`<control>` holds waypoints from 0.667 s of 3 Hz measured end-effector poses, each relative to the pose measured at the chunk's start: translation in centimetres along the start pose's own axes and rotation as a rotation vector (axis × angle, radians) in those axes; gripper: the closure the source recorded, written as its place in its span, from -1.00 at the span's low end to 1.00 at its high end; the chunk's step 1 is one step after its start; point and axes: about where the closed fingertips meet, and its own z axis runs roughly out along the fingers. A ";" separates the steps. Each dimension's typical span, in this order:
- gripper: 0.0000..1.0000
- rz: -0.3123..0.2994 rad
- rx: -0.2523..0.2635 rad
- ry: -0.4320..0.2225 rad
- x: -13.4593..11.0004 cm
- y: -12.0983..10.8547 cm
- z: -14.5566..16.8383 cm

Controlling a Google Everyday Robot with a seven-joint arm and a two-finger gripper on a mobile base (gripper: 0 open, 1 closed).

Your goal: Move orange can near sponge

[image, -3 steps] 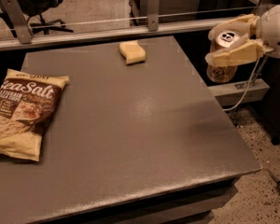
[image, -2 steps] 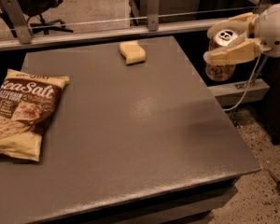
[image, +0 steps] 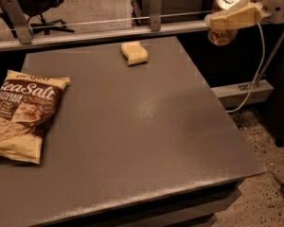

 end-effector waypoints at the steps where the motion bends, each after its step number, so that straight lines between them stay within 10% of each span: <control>1: 1.00 0.046 0.049 -0.080 2.1 -3.8 3.0; 2: 1.00 0.130 0.105 -0.109 6.1 -6.9 6.6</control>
Offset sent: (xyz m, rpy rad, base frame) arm 0.1713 -0.0110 -0.0775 0.2767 0.0488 -0.1697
